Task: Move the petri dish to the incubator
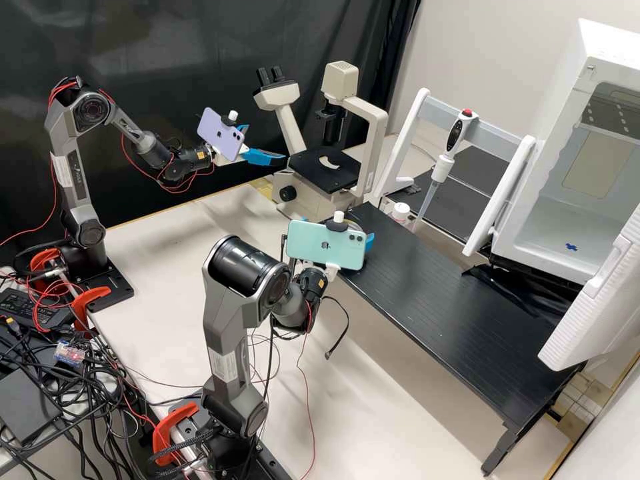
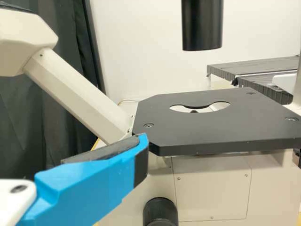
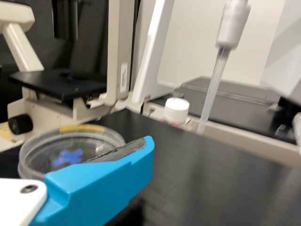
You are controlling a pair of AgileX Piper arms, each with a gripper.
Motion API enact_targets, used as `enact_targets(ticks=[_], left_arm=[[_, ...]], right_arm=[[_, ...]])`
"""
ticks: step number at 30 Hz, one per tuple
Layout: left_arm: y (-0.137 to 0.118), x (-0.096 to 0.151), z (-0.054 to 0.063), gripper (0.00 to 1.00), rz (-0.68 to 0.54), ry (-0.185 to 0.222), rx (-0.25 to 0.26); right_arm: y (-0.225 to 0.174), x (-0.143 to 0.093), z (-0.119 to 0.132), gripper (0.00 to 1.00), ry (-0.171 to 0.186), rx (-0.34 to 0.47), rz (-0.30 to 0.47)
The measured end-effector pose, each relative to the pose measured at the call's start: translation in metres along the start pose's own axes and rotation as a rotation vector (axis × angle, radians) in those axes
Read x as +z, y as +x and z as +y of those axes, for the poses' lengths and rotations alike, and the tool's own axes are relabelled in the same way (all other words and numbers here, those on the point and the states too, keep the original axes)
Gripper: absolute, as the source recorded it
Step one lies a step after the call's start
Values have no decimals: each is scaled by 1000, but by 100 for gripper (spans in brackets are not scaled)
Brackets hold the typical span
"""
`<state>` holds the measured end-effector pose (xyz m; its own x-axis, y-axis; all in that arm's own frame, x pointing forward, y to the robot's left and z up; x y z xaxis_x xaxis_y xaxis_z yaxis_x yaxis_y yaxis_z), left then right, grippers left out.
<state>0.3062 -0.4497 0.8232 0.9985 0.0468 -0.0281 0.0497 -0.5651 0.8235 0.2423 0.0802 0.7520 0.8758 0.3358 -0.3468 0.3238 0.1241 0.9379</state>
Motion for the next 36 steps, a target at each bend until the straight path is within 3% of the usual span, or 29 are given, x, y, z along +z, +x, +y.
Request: enact_targets(ticks=[12, 13, 17, 36], left_arm=[[0, 0, 0, 100, 0, 0, 0], [0, 0, 0, 100, 0, 0, 0], [0, 0, 0, 100, 0, 0, 0], [0, 0, 0, 100, 0, 0, 0]], right_arm=[[7, 9, -4, 100, 48, -29, -17], [7, 9, -3, 0, 53, -28, -15], [7, 11, -3, 0, 68, -36, -17], [6, 13, -2, 0, 55, -37, -26]])
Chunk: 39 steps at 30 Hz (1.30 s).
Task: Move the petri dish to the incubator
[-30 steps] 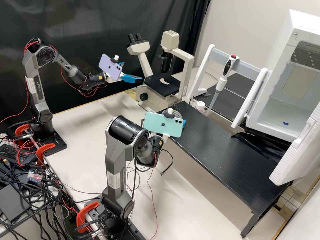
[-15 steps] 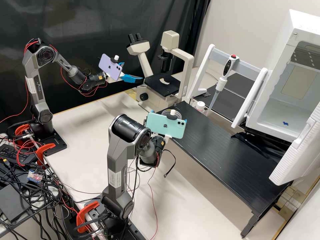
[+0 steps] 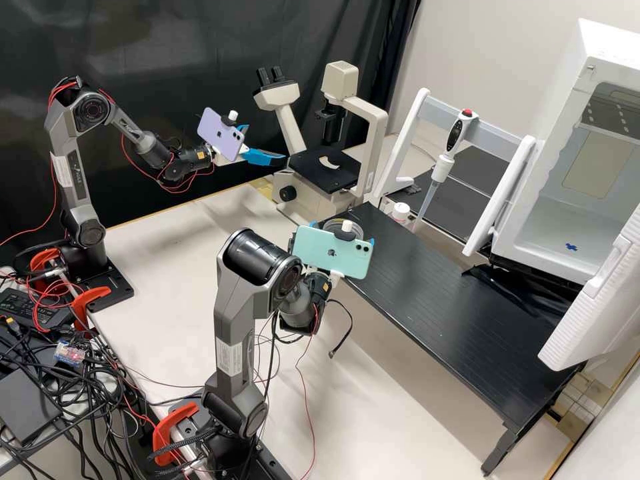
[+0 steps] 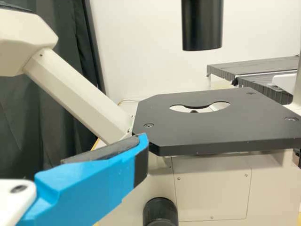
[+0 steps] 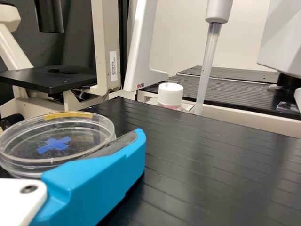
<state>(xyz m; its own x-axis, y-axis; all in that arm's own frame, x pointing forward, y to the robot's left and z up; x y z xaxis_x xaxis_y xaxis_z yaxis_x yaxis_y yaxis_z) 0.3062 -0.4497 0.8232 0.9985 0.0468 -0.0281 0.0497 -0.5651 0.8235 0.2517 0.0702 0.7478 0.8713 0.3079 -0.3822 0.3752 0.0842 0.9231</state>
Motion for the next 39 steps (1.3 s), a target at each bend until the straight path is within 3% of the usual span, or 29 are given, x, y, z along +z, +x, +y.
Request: enact_targets(ticks=[12, 32, 39], left_arm=[[0, 0, 0, 100, 0, 0, 0], [0, 0, 0, 100, 0, 0, 0], [0, 0, 0, 100, 0, 0, 0]], right_arm=[[-2, -5, 3, 0, -58, 14, 14], [-6, -9, 9, 0, -61, 17, -19], [-17, 7, 35, 0, -67, 112, -111]])
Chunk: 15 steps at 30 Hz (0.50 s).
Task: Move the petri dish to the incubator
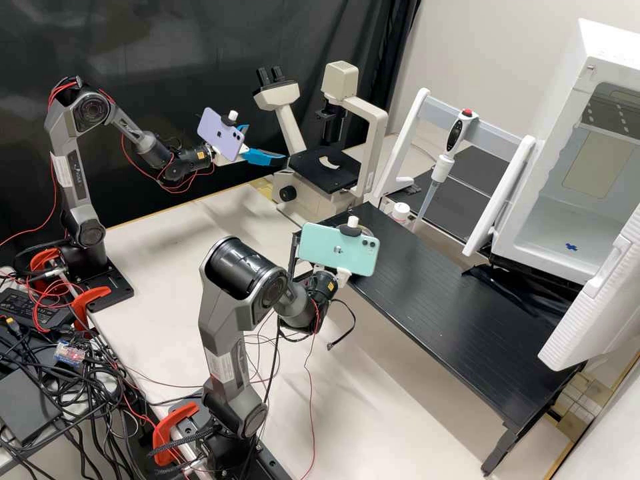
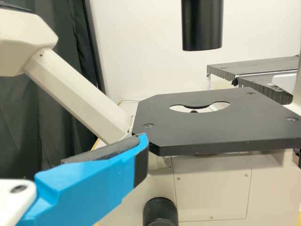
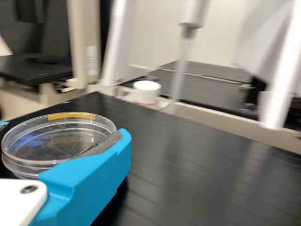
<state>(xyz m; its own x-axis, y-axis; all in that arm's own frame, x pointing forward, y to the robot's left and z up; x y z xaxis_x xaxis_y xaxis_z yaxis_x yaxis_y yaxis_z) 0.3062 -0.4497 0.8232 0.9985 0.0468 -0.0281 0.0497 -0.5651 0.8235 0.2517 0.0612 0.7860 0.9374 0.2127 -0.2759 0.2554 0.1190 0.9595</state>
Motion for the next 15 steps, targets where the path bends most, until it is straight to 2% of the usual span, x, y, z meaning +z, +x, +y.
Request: enact_targets(ticks=[5, 15], left_arm=[[0, 0, 0, 100, 0, 0, 0], [0, 0, 0, 100, 0, 0, 0]], right_arm=[[-2, 27, 32, 0, 7, 110, -84], [0, 95, 109, 0, 67, 341, -212]])
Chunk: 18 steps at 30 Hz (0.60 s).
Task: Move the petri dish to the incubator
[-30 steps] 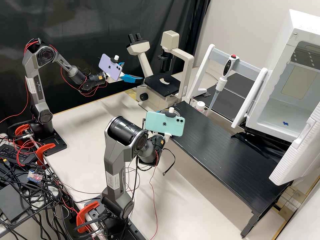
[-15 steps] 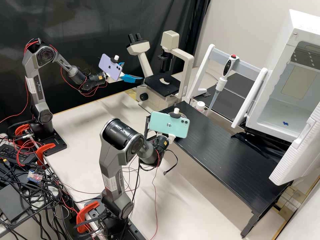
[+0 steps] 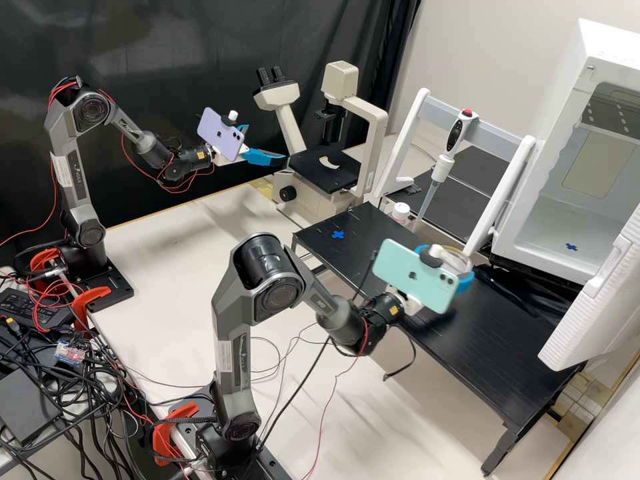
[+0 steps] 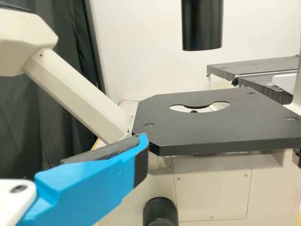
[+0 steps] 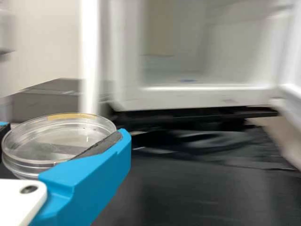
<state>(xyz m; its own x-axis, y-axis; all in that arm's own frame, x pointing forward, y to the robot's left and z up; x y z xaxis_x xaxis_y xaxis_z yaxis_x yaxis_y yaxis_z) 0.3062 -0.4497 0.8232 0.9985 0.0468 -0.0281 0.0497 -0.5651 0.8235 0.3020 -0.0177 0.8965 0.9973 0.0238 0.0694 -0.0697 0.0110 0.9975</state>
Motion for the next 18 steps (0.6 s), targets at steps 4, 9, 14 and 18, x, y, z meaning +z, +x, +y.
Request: enact_targets(ticks=[4, 9, 14, 18], left_arm=[[0, 0, 0, 100, 0, 0, 0], [0, 0, 0, 100, 0, 0, 0], [0, 0, 0, 100, 0, 0, 0], [0, 0, 0, 100, 0, 0, 0]], right_arm=[[16, 12, 27, 0, 3, 73, -20], [37, 17, 51, 0, -5, 131, -48], [65, 20, 74, 0, 14, 174, -86], [87, 19, 92, 0, 40, 190, -108]])
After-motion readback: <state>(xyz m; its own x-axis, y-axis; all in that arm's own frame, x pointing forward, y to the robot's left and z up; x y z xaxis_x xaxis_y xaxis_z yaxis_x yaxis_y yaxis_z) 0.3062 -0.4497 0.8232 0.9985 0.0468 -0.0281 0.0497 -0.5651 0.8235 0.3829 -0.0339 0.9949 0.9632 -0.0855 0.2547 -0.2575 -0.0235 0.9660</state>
